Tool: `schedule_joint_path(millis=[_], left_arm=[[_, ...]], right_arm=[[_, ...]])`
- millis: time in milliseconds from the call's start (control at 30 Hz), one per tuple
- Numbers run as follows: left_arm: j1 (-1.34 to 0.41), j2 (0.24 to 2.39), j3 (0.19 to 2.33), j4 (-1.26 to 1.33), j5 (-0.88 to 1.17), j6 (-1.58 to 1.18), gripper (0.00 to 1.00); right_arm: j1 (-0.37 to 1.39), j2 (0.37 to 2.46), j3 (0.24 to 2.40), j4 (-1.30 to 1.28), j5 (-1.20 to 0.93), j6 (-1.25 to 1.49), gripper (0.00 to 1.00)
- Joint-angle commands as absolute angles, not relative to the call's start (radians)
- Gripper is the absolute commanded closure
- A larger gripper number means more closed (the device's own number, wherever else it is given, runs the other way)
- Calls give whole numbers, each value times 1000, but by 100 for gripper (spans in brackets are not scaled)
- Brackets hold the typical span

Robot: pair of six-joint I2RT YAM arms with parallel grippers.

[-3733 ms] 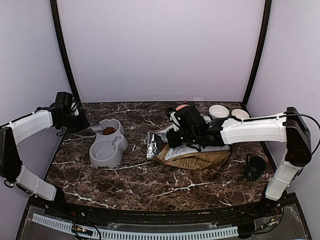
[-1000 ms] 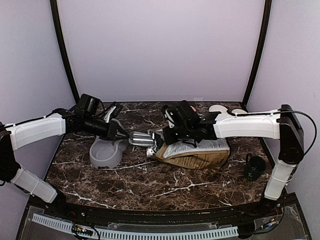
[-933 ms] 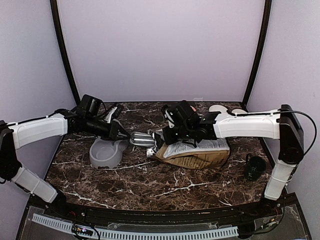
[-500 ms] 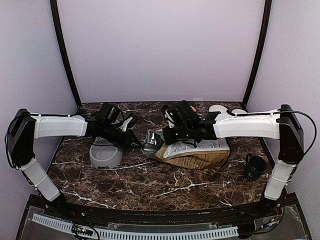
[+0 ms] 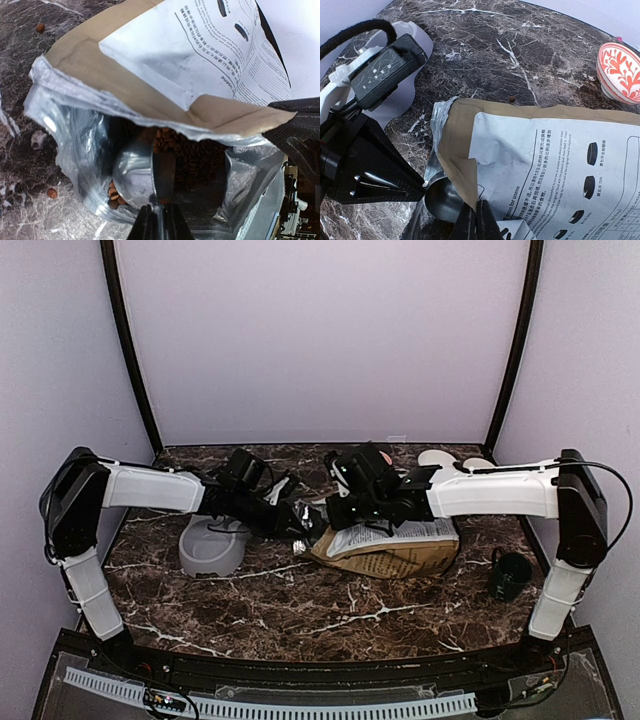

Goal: Serve the pet food
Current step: Collect the pet food from the pet food bag.

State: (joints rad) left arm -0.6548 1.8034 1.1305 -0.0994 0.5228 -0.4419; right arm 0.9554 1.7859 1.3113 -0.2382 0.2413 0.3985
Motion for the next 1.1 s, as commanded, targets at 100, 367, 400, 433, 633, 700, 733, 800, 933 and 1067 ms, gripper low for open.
schedule_joint_path(millis=[100,367,400,433,633,700,733,800,933,1067], left_arm=[[-660,1852,1149,-32,535,-503,100],[-660,1855,1104,84,599,-568,100],[-659,1856,1097,104,609,-582,100],[-660,1858,1090,124,615,-596,100],[-659,1850,1049,216,644,-649,100],[-659,1844,1036,241,652,-660,100],[-659,1838,1028,250,652,-661,100],[-658,1825,1016,263,653,-660,100],[-651,1797,988,283,658,-661,100],[-641,1767,949,320,662,-679,100]], right_arm=[[933,1762,1284,-166,272,405,100],[933,1751,1266,-152,274,405,100],[933,1751,1265,-152,275,405,100],[933,1748,1263,-149,275,405,100],[933,1736,1252,-148,282,403,100],[933,1732,1249,-149,284,403,100],[933,1732,1249,-150,284,402,100],[933,1728,1247,-150,287,402,100],[933,1726,1249,-151,290,401,100],[933,1725,1256,-155,294,399,100]])
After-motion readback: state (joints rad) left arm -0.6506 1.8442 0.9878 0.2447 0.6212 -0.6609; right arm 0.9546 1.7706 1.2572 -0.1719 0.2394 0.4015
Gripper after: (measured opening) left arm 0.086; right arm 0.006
